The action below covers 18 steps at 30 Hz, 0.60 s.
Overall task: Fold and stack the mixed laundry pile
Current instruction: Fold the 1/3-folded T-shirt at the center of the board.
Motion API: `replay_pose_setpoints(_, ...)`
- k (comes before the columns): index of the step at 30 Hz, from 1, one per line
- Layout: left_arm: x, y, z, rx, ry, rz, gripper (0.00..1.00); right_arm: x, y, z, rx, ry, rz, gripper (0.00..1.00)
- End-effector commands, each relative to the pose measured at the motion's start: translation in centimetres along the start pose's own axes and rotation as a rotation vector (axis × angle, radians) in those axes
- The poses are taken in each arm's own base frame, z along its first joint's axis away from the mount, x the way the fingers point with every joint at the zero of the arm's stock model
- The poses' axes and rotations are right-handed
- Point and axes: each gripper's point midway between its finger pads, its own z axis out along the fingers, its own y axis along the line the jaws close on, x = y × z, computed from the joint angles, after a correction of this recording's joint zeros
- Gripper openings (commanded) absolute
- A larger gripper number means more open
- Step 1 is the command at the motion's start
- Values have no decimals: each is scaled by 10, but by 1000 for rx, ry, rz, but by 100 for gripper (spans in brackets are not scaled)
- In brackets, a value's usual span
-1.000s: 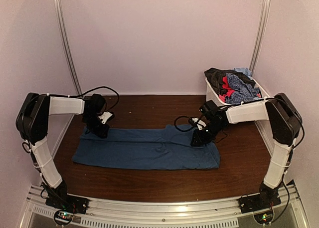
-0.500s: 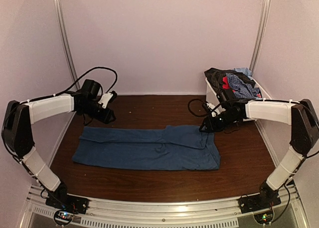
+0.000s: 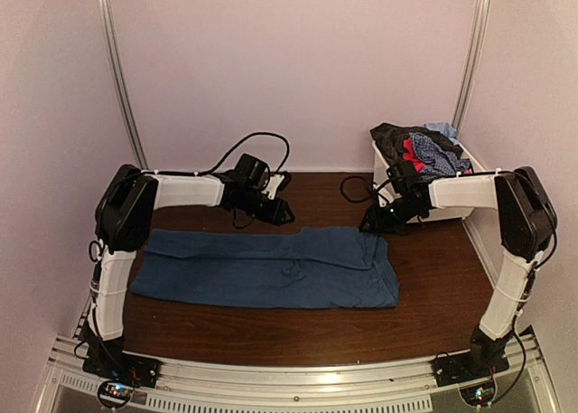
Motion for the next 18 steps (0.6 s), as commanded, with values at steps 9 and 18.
replay_pose_setpoints(9, 4, -23, 60, 113, 1, -74, 37, -5, -16, 30, -10, -1, 43, 36)
replay_pose_setpoints(18, 2, -18, 74, 109, 6, -80, 37, -14, -17, 40, -14, 3, 43, 35)
